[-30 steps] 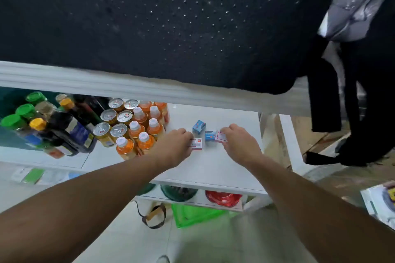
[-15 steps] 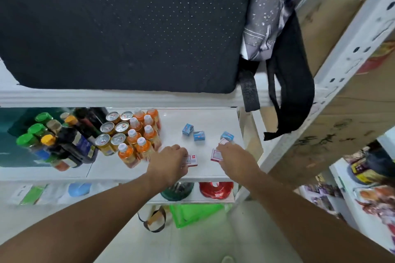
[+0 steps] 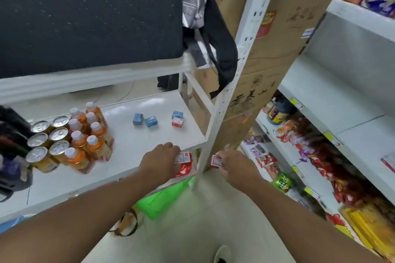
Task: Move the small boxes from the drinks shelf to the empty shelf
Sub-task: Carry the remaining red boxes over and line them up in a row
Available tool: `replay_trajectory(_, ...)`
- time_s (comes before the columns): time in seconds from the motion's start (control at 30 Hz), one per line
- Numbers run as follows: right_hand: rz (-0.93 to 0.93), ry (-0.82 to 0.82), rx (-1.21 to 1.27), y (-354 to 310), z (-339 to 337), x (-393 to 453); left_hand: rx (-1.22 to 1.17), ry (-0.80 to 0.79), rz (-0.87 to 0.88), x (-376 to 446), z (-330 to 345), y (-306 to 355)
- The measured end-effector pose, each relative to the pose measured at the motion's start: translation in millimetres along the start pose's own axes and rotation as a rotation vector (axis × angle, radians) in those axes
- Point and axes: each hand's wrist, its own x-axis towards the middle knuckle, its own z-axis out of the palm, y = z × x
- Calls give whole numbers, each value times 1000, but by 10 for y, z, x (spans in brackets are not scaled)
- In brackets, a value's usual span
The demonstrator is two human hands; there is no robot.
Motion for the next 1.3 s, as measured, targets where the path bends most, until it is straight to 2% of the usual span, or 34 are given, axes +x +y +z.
replay_trajectory(0.23, 188, 2, 7, 746, -248, -807, 108, -40, 240, 221, 94, 908)
replay_trajectory(0.63, 537, 93, 120, 2408, -484, -2192, 123, -54, 547, 739, 283, 3151)
replay_trajectory(1.0, 643, 158, 174, 3599, -477, -2807, 247, -88, 689, 931, 559, 4734)
replay_trajectory(1.3, 726, 156, 187, 4246, -281, -2994, 309, -131, 837, 1153, 787, 5484)
